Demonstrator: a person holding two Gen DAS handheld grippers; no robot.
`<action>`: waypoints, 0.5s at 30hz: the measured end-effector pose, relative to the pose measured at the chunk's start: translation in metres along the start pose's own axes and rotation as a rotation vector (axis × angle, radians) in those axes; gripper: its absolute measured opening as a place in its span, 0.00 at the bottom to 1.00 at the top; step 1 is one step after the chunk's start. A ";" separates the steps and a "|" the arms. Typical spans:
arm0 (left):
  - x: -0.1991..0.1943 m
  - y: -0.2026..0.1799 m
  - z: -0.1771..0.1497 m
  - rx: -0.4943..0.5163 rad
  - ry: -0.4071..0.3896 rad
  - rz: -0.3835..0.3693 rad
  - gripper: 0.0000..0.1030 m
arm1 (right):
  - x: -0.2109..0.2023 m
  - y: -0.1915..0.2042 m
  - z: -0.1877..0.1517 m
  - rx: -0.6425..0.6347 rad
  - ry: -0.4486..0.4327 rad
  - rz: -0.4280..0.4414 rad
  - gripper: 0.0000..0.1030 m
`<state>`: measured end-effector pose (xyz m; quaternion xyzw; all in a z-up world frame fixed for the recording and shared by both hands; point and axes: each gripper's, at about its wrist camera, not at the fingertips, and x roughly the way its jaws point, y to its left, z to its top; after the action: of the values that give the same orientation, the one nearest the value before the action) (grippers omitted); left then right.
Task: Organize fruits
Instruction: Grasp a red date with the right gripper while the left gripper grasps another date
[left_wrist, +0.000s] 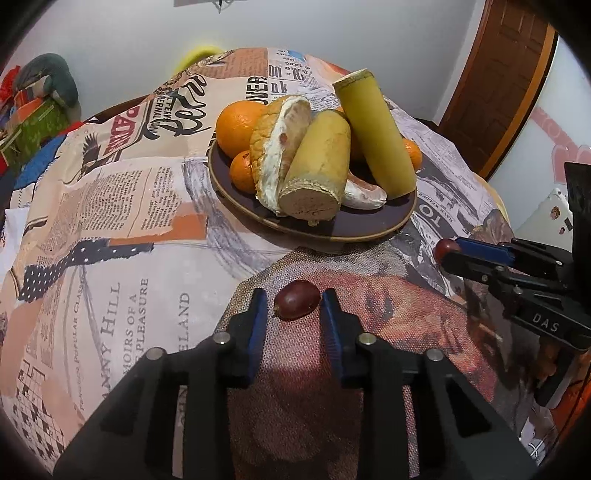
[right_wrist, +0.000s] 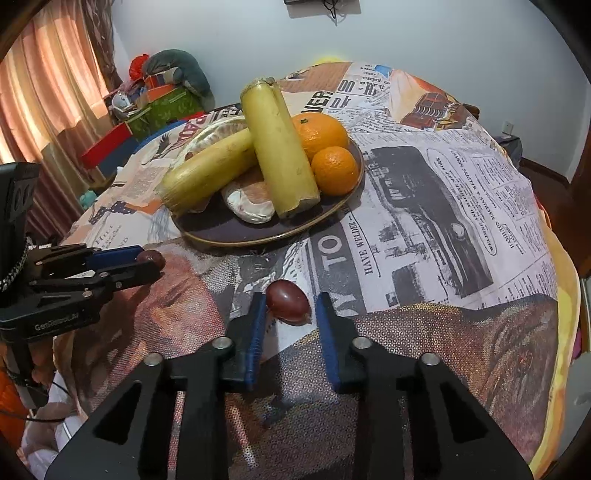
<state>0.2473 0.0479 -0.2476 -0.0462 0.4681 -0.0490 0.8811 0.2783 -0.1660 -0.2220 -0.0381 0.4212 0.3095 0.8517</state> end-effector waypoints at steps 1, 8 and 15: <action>0.000 0.001 0.000 -0.002 0.000 -0.003 0.25 | 0.000 0.000 0.000 -0.001 0.000 0.003 0.21; -0.005 0.001 -0.001 -0.004 0.002 -0.020 0.19 | -0.007 0.001 0.004 -0.020 -0.017 0.003 0.21; -0.020 -0.007 0.010 0.000 -0.044 -0.044 0.19 | -0.019 0.002 0.015 -0.023 -0.062 -0.002 0.21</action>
<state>0.2442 0.0436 -0.2244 -0.0574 0.4476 -0.0673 0.8899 0.2788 -0.1688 -0.1984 -0.0386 0.3910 0.3144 0.8641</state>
